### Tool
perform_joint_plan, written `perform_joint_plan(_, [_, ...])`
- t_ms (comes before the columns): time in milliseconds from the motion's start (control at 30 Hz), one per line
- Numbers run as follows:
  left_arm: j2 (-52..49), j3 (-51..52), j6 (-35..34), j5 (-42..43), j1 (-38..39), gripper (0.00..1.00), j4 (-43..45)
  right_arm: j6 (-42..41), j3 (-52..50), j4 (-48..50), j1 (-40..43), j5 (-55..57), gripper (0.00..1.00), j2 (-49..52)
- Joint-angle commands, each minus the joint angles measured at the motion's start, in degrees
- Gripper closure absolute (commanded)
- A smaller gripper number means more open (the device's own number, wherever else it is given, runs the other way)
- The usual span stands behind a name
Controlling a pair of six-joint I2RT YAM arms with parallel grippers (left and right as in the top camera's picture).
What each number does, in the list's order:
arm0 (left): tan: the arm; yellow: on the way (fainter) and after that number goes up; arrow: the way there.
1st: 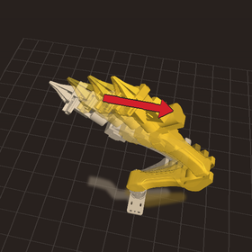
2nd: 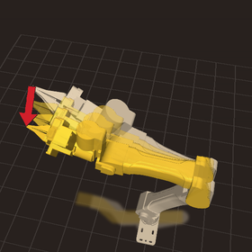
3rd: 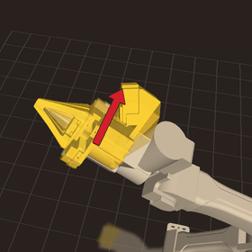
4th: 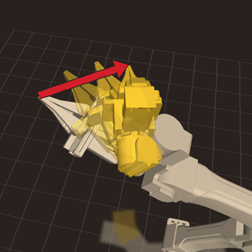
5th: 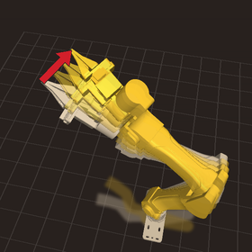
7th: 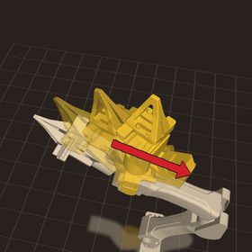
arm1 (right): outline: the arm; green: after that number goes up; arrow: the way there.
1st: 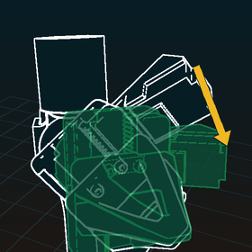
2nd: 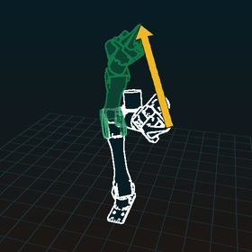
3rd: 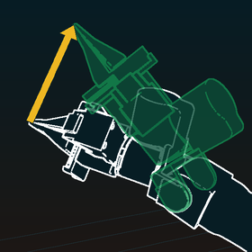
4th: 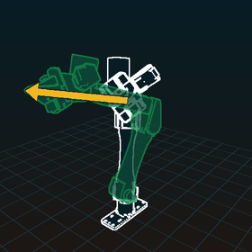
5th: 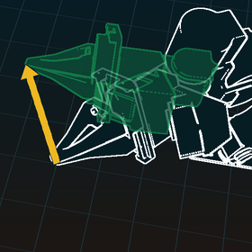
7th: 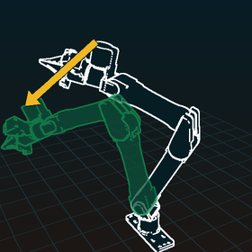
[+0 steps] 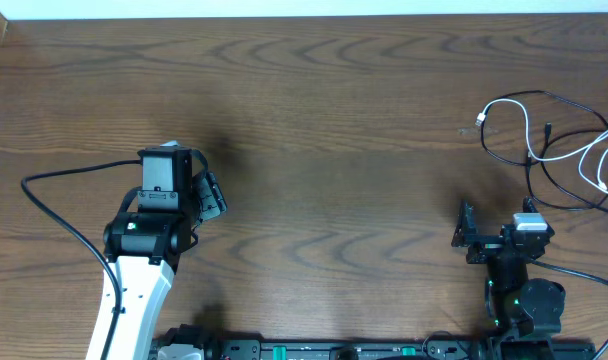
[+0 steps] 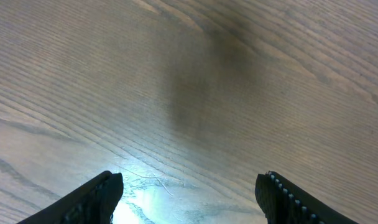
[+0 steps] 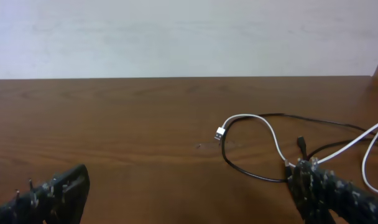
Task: Untangle cables
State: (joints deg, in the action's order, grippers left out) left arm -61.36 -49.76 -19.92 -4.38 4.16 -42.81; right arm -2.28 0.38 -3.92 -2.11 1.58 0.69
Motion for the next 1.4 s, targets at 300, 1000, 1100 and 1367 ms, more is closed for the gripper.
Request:
perform_joint_plan(300, [0.0,0.2,-0.8,0.3,-0.2,0.27,0.0,-1.5,-0.1,-0.3,-0.2,0.0,0.01,-0.4])
perform_joint_plan(1000, [0.0,0.2,-0.8,0.3,-0.2,0.27,0.0,-1.5,-0.1,-0.3,-0.2,0.0,0.01,-0.4])
perform_joint_plan(1100, [0.0,0.2,-0.8,0.3,-0.2,0.26,0.0,-1.5,-0.1,-0.3,-0.2,0.0,0.01,-0.4])
perform_joint_plan(1367, [2.7,2.2,-0.7,0.3,-0.2,0.26,3.8,-1.5,-0.1,-0.3,-0.2,0.0,0.01,-0.4])
